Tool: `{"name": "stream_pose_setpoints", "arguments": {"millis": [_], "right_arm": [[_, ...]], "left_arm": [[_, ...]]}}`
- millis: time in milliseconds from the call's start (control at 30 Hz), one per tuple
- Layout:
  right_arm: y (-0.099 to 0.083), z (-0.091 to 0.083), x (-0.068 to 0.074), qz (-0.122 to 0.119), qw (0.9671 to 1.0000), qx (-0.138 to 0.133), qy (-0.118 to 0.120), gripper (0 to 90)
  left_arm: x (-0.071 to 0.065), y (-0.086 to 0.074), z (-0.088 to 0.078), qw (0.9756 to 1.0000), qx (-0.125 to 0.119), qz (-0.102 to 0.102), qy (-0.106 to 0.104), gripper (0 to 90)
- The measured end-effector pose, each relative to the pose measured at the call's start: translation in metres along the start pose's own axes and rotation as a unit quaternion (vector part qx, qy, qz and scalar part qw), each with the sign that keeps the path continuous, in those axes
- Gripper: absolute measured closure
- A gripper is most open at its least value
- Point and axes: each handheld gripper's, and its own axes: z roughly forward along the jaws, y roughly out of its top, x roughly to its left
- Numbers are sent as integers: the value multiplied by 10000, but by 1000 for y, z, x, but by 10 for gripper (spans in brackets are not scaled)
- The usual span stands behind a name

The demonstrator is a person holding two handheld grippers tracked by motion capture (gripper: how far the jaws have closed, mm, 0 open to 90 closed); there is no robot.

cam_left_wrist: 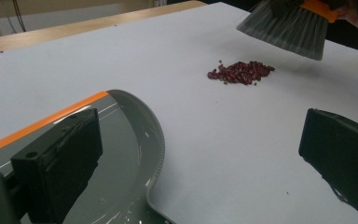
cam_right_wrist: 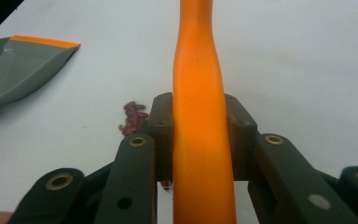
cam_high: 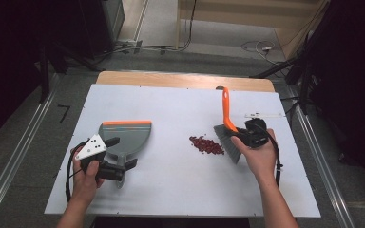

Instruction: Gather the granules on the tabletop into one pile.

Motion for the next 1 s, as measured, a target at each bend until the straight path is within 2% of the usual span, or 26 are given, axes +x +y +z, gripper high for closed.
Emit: {"name": "stream_pose_setpoints", "arguments": {"millis": [233,533,633,733,833,1000], "right_arm": [[-22,-20,-22,168,9998,-107,-95,682],[-59,-42,-42,296,9991,-291,-122,682],[-63,-51,-47,337,9986,-352,-228,682],[-67,-58,-51,443,9977,-494,-162,682],[-70,-64,-55,452,9973,-534,-236,682],[-72,-65,-60,461,9971,-556,-226,682]], "left_arm": [[1,-1,-2,10000,-92,-5,17,0],[2,-2,-3,9997,-259,-28,26,0],[2,-2,-4,9993,-352,-82,-1,0],[2,-2,-4,9990,-430,-101,-11,0],[2,-3,-5,9985,-539,-107,2,0],[5,-4,-9,9965,-775,-293,-60,0]]}}
